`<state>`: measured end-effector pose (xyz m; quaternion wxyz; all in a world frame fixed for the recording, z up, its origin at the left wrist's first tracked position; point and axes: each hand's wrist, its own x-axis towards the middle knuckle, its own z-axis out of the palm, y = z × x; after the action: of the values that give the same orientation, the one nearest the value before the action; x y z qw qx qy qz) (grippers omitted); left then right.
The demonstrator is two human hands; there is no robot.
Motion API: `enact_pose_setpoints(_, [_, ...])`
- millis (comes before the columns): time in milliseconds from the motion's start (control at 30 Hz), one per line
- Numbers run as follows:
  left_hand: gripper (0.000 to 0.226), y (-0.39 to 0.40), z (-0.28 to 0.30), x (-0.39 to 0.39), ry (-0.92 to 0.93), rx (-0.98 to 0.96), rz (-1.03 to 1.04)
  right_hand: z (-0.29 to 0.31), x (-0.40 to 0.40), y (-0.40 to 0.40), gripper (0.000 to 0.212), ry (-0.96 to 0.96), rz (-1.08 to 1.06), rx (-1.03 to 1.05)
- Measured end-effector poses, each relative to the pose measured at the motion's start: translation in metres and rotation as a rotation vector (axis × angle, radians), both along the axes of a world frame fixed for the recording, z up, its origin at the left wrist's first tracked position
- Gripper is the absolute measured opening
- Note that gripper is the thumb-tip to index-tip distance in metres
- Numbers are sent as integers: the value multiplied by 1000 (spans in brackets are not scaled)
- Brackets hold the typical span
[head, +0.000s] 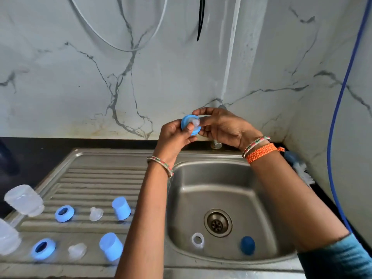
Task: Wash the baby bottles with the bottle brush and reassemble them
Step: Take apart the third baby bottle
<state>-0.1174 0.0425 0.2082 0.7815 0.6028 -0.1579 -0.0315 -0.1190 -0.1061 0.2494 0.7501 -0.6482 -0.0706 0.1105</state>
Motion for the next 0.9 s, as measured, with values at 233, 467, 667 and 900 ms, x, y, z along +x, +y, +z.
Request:
enact_pose_setpoints(233, [7, -19, -4, -22, -78, 31, 211, -5, -12, -1, 31, 25, -148, 98])
enact_pose_setpoints(467, [20, -14, 4, -31, -64, 46, -5, -9, -22, -4, 37, -54, -327, 37])
enact_pose_setpoints(667, [9, -11, 11, -36, -9, 20, 121, 0, -35, 4, 25, -104, -331, -91])
enact_pose_setpoints(900, [11, -10, 13, -32, 28, -56, 295, 9, -48, 10, 19, -190, -195, -121])
